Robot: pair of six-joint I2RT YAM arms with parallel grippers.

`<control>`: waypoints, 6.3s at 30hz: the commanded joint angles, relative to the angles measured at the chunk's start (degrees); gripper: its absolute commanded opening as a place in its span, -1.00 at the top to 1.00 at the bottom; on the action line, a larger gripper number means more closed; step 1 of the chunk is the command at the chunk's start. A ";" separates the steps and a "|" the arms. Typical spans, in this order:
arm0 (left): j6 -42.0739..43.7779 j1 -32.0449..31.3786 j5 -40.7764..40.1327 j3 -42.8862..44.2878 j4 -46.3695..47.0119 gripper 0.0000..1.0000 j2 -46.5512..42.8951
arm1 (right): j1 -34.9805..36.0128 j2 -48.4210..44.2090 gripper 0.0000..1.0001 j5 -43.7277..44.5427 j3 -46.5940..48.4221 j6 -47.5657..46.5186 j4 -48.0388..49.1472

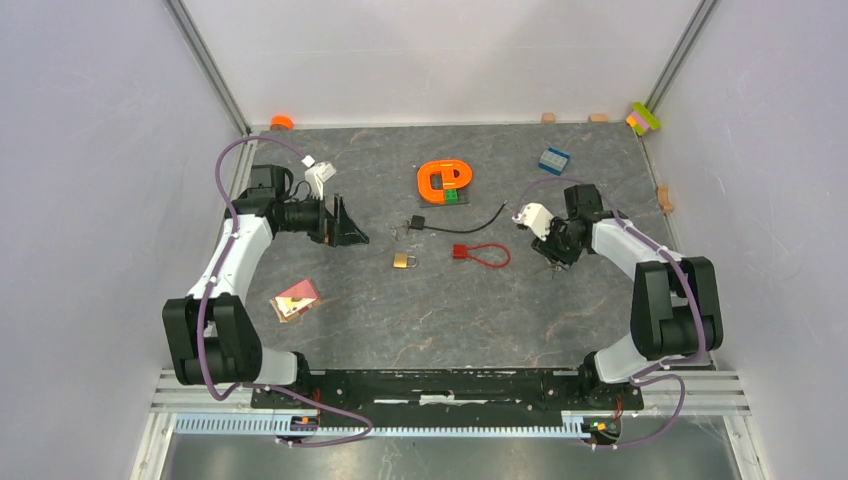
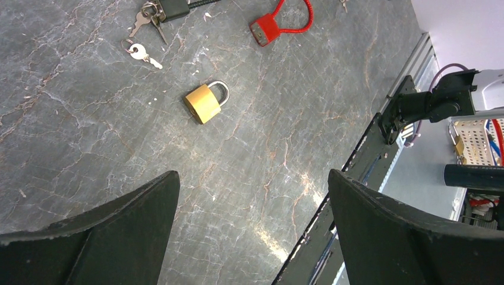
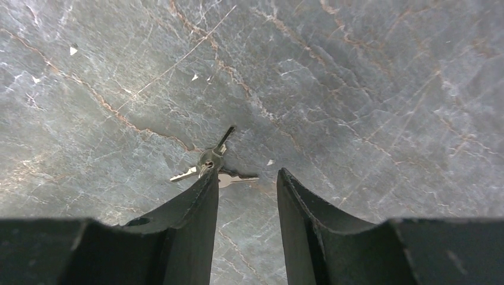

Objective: Unlock with the key
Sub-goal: Pick up the key from the center of the board.

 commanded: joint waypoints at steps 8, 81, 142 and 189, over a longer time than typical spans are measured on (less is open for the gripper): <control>1.94 -0.13 1.82 1.91 -0.31 -1.00 -0.76 | -0.11 -3.83 0.09 -3.69 2.25 -3.22 -5.02; -45.72 -36.18 -21.52 7.18 44.76 0.07 12.59 | 21.77 -15.92 1.00 -24.90 -5.55 38.47 42.29; -21.90 -39.19 -6.11 -0.61 52.06 0.96 0.89 | 19.04 -23.97 -0.17 -47.34 -15.99 45.05 56.67; -40.24 -39.19 -4.24 -21.61 103.79 0.17 4.14 | 15.45 -24.15 1.00 -39.20 -16.78 45.75 54.81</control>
